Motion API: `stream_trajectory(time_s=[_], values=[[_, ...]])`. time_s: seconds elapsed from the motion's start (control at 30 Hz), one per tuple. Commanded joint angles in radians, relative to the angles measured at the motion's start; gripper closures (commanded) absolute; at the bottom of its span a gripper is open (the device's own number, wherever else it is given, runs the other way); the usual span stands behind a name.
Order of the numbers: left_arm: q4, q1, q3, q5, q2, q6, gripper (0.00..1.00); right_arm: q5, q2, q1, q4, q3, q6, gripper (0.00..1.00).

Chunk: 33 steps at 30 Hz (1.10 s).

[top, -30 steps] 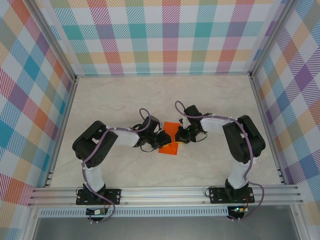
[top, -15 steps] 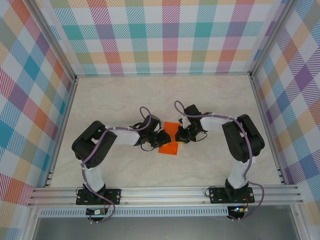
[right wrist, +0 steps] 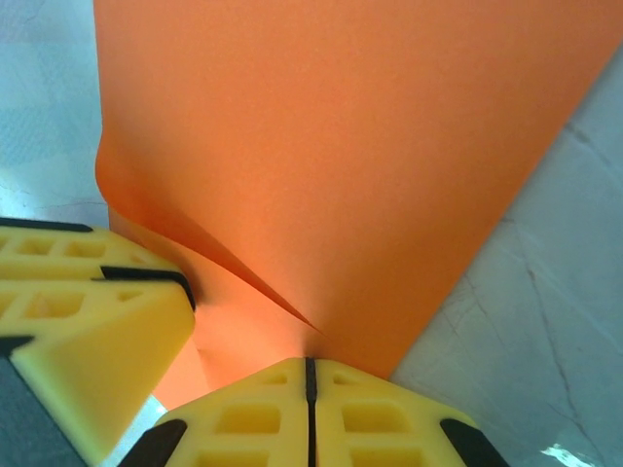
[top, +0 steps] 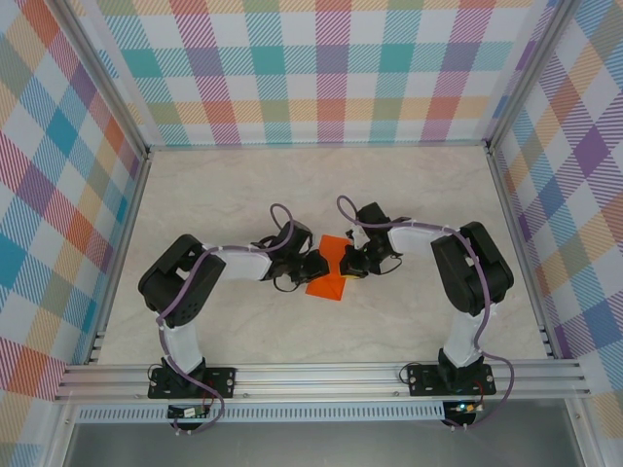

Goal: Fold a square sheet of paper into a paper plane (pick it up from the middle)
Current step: Fold the triangle a second time at the center of the table.

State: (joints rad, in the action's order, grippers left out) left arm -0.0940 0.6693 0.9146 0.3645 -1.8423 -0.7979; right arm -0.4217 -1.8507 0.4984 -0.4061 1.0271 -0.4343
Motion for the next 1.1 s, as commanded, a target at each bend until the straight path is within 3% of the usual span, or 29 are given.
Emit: stream_trajectory(time_s=[0.0, 0.23, 0.4, 0.57, 0.8, 1.07], values=[[0.091, -0.048, 0.015, -0.068, 0.036, 0.057, 0.85, 0.151, -0.058, 0.005, -0.071, -0.030, 0.037, 0.93], [0.141, -0.102, 0.074, -0.035, 0.053, 0.134, 0.85, 0.150, -0.059, 0.006, -0.071, -0.030, 0.036, 0.93], [0.054, -0.089, 0.053, 0.079, 0.081, 0.128, 0.87, 0.141, -0.060, 0.006, -0.071, -0.027, 0.034, 0.93], [-0.014, -0.050, 0.027, 0.110, 0.058, 0.095, 0.89, 0.139, -0.068, 0.006, -0.072, -0.023, 0.032, 0.93], [-0.008, -0.036, 0.056, 0.106, -0.018, 0.081, 0.92, 0.146, -0.074, 0.006, -0.080, -0.023, 0.037, 0.93], [0.123, -0.042, 0.085, -0.023, -0.038, 0.105, 0.92, 0.165, -0.087, 0.006, -0.089, -0.025, 0.035, 0.93]])
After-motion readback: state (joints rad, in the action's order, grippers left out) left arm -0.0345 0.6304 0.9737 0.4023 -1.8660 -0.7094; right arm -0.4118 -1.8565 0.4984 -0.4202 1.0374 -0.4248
